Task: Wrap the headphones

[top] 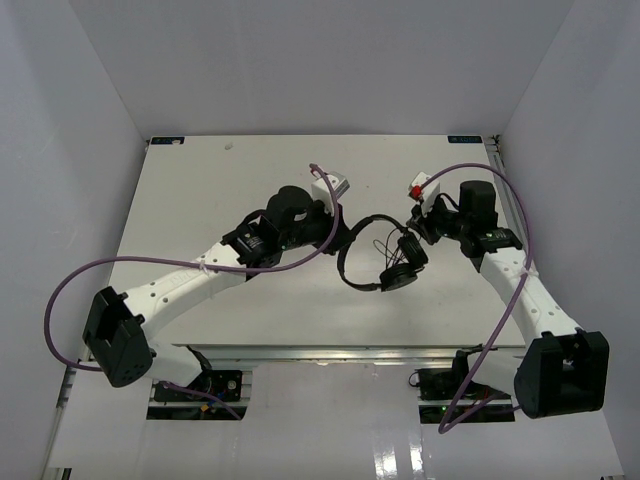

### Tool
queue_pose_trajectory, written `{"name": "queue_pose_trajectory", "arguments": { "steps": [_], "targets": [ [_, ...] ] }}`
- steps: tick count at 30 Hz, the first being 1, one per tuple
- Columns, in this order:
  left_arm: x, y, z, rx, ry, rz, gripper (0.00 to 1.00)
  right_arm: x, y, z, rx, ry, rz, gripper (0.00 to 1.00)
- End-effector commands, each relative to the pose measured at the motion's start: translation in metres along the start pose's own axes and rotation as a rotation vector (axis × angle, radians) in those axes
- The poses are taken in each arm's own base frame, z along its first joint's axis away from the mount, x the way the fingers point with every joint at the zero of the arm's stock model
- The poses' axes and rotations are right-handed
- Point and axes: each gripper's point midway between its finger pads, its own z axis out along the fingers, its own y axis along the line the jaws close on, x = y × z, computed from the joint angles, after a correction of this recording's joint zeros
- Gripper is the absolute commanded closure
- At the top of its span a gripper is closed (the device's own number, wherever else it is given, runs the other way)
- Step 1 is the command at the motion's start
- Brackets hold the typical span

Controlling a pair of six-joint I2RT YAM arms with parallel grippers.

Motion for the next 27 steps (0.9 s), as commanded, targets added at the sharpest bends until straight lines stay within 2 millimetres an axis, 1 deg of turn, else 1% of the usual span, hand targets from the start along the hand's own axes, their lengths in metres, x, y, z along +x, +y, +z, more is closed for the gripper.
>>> {"name": "queue_pose_trajectory", "arguments": {
  "steps": [1,6,8,13,16,18,19,22,27],
  "targets": [
    [-0.067,-0.050,-0.024,0.182,-0.183,-0.026,1.00,-0.006,0.014,0.003,-0.097,-0.071,0.069,0.91],
    [-0.073,-0.061,-0.018,0.239,-0.195,-0.070,1.00,-0.016,0.034,0.003,-0.223,-0.134,0.115,0.90],
    [-0.082,-0.065,-0.018,0.256,-0.223,-0.077,1.00,-0.019,0.041,0.002,-0.263,-0.155,0.133,0.90],
    [-0.102,-0.068,-0.018,0.255,-0.257,-0.086,1.00,-0.030,0.055,0.000,-0.367,-0.216,0.177,0.87],
    [-0.121,-0.074,-0.023,0.258,-0.289,-0.081,1.00,-0.036,0.059,0.001,-0.424,-0.251,0.203,0.84],
    [-0.132,-0.078,-0.026,0.257,-0.291,-0.081,1.00,-0.041,0.058,0.005,-0.445,-0.274,0.214,0.84],
    [-0.131,-0.077,-0.026,0.252,-0.284,-0.083,1.00,-0.043,0.059,0.004,-0.456,-0.276,0.227,0.84],
    [-0.147,-0.081,-0.033,0.248,-0.309,-0.090,1.00,-0.052,0.055,0.009,-0.487,-0.316,0.229,0.82],
    [-0.169,-0.082,-0.044,0.222,-0.361,-0.097,1.00,-0.057,0.054,0.013,-0.515,-0.345,0.258,0.81]
  ]
}}
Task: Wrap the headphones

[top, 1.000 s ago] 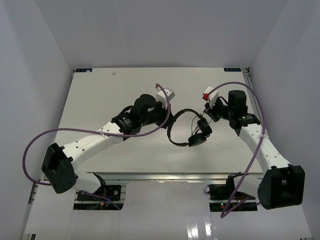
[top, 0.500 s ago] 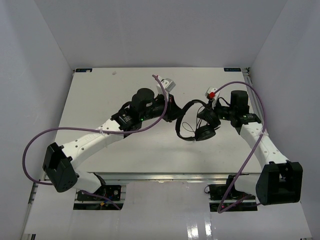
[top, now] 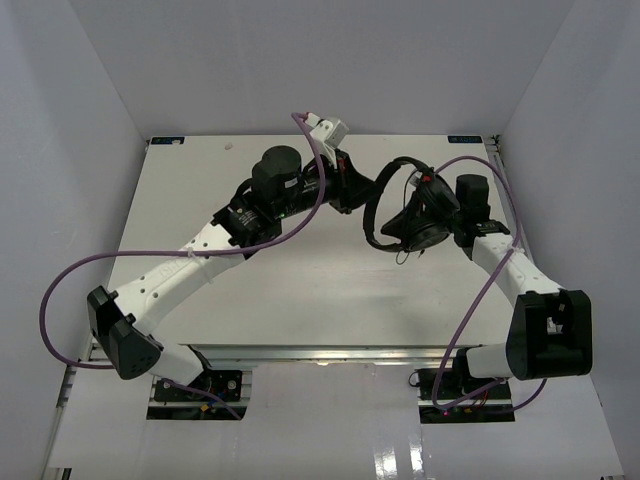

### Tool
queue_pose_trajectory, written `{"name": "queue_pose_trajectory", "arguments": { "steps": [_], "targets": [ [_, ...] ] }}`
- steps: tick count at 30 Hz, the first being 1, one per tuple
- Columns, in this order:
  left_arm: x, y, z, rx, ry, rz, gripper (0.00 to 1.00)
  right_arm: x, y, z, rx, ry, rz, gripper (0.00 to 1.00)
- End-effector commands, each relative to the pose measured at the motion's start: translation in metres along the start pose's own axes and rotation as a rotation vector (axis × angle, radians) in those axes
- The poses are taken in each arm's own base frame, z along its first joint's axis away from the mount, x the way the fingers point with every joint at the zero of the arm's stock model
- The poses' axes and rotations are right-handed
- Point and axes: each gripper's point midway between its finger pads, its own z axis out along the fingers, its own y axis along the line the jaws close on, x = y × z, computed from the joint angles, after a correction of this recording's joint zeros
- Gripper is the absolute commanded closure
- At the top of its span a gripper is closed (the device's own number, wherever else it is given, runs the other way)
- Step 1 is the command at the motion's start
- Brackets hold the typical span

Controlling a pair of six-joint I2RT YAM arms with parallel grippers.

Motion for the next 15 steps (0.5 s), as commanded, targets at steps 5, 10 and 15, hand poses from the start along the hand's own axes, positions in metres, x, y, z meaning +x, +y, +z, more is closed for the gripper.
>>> {"name": "queue_pose_trajectory", "arguments": {
  "steps": [5,10,15],
  "targets": [
    [-0.066,-0.019,-0.017,-0.047,-0.163,0.011,1.00,-0.010,0.005,0.003,-0.056,-0.065,-0.022,0.81],
    [-0.089,-0.013,-0.028,-0.119,-0.227,0.030,1.00,0.003,0.011,0.002,-0.059,-0.055,-0.011,0.79],
    [-0.099,0.001,-0.041,-0.196,-0.268,0.027,1.00,0.010,0.014,0.001,-0.059,-0.048,-0.005,0.78]
  ]
}}
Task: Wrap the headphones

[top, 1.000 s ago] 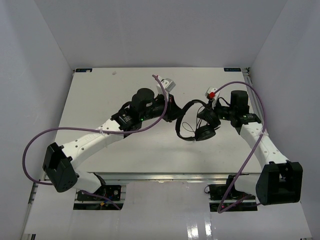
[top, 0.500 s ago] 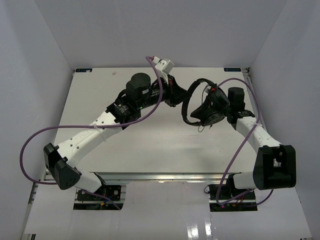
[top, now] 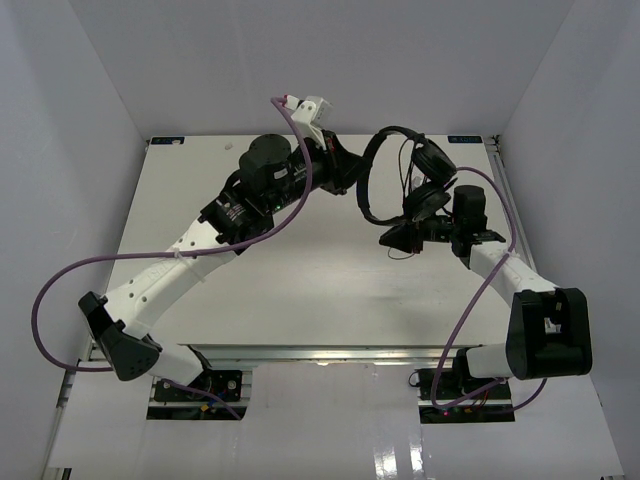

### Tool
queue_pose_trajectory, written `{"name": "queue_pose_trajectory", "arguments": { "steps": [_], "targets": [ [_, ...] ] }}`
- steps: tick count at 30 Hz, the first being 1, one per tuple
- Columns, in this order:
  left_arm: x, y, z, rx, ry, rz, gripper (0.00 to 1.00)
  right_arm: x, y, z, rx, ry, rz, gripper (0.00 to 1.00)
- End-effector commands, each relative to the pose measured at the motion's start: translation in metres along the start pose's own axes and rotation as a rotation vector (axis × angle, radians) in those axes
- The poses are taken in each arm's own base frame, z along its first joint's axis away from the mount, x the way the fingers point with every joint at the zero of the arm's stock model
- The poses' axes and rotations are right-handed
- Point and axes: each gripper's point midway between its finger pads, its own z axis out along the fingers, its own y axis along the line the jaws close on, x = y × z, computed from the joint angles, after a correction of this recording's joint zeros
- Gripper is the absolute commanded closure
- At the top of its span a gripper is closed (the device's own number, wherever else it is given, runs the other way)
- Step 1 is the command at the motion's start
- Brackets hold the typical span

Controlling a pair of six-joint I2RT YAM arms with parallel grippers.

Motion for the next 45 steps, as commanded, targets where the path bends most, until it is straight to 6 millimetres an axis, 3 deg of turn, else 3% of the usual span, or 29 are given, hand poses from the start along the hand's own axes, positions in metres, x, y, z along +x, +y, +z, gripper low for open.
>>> {"name": "queue_pose_trajectory", "arguments": {
  "steps": [1,12,27,28,30,32,37,40,41,43,45],
  "targets": [
    [-0.048,0.005,-0.026,-0.077,-0.139,-0.003,1.00,-0.012,0.007,-0.004,-0.017,-0.029,-0.062,0.78],
    [-0.057,0.070,-0.051,-0.267,-0.232,-0.091,1.00,-0.008,0.017,-0.006,-0.034,-0.029,-0.061,0.78],
    [-0.081,0.094,-0.059,-0.329,-0.285,-0.105,1.00,-0.003,0.024,-0.006,-0.070,-0.029,-0.049,0.81],
    [-0.081,0.093,-0.059,-0.325,-0.281,-0.103,1.00,-0.003,0.023,-0.006,-0.066,-0.029,-0.051,0.78],
    [-0.082,0.091,-0.058,-0.320,-0.273,-0.091,1.00,-0.005,0.018,-0.006,-0.039,-0.027,-0.059,0.50],
    [-0.083,0.090,-0.060,-0.321,-0.269,-0.085,1.00,-0.007,0.013,-0.005,-0.021,-0.027,-0.062,0.34],
    [-0.085,0.084,-0.062,-0.304,-0.256,-0.083,1.00,-0.036,-0.015,-0.007,0.130,-0.111,-0.182,0.04],
    [-0.089,0.078,-0.062,-0.283,-0.255,-0.094,1.00,-0.051,-0.028,-0.012,0.274,-0.229,-0.194,0.10],
    [-0.088,0.077,-0.062,-0.281,-0.250,-0.094,1.00,-0.067,-0.031,-0.015,0.311,-0.281,-0.228,0.10],
    [-0.089,0.073,-0.060,-0.265,-0.239,-0.101,1.00,-0.081,-0.034,-0.011,0.316,-0.351,-0.240,0.10],
    [-0.090,0.072,-0.059,-0.259,-0.235,-0.104,1.00,-0.084,-0.035,0.000,0.275,-0.356,-0.130,0.08]
  ]
}}
